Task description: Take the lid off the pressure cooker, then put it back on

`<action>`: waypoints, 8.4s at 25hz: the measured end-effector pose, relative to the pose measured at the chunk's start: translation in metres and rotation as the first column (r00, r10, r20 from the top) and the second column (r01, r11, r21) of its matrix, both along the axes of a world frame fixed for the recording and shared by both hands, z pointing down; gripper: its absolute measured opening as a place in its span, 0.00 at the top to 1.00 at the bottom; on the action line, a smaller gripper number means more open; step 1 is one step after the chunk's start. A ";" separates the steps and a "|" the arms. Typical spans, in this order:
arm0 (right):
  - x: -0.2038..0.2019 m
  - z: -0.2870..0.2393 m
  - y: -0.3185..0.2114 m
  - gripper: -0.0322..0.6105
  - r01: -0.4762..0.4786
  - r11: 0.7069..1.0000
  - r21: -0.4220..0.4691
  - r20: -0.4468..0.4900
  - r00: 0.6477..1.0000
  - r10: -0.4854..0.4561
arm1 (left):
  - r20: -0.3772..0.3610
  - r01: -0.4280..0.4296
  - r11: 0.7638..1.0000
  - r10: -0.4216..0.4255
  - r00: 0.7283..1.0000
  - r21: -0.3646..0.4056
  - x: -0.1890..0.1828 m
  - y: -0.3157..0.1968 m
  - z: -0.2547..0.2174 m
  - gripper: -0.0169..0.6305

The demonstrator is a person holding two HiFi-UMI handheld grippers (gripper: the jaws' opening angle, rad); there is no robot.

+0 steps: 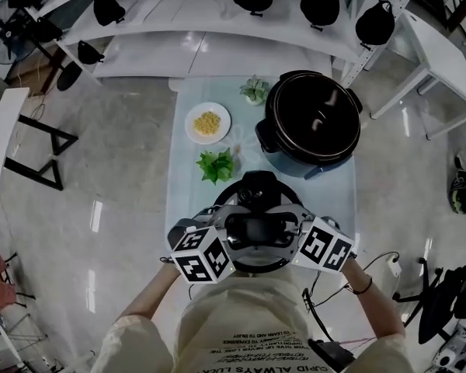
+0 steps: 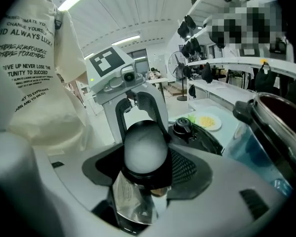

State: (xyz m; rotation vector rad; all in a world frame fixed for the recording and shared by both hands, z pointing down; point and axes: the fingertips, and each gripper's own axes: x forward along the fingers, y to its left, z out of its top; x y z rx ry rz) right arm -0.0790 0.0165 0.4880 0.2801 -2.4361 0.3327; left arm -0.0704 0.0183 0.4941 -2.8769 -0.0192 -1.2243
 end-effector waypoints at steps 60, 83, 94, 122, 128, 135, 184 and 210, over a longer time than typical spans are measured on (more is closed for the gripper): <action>0.131 -0.135 -0.108 0.52 -0.001 0.976 0.219 0.052 0.999 -0.011 | 0.051 -0.048 0.970 0.037 0.998 0.237 0.131 -0.109 -0.135 0.53; 0.171 -0.135 -0.189 0.52 0.015 0.984 0.179 0.124 0.992 -0.038 | 0.093 -0.036 0.980 0.018 0.996 0.197 0.170 -0.189 -0.134 0.53; 0.173 -0.122 -0.221 0.52 -0.022 0.993 0.112 0.126 0.992 0.008 | 0.085 -0.076 0.988 0.065 0.994 0.134 0.172 -0.220 -0.122 0.53; 0.176 -0.098 -0.239 0.52 -0.019 1.000 0.015 0.125 0.992 0.017 | 0.091 -0.075 0.996 0.071 0.993 0.044 0.175 -0.237 -0.098 0.53; 0.177 -0.097 -0.240 0.52 -0.021 1.000 0.001 0.125 0.992 0.021 | 0.083 -0.075 0.997 0.072 0.994 0.027 0.177 -0.239 -0.097 0.53; 0.175 -0.095 -0.241 0.52 -0.018 1.000 -0.011 0.111 0.994 0.019 | 0.066 -0.071 0.997 0.070 0.995 0.015 0.174 -0.240 -0.095 0.53; 0.213 -0.136 -0.208 0.66 -0.485 0.864 0.136 0.343 0.841 0.418 | -0.428 0.564 0.822 -0.483 0.764 0.080 0.126 -0.210 -0.136 0.69; 0.220 -0.175 -0.139 0.94 -0.638 0.757 0.146 0.550 0.688 0.474 | -0.530 0.716 0.696 -0.589 0.610 0.050 0.096 -0.151 -0.158 0.93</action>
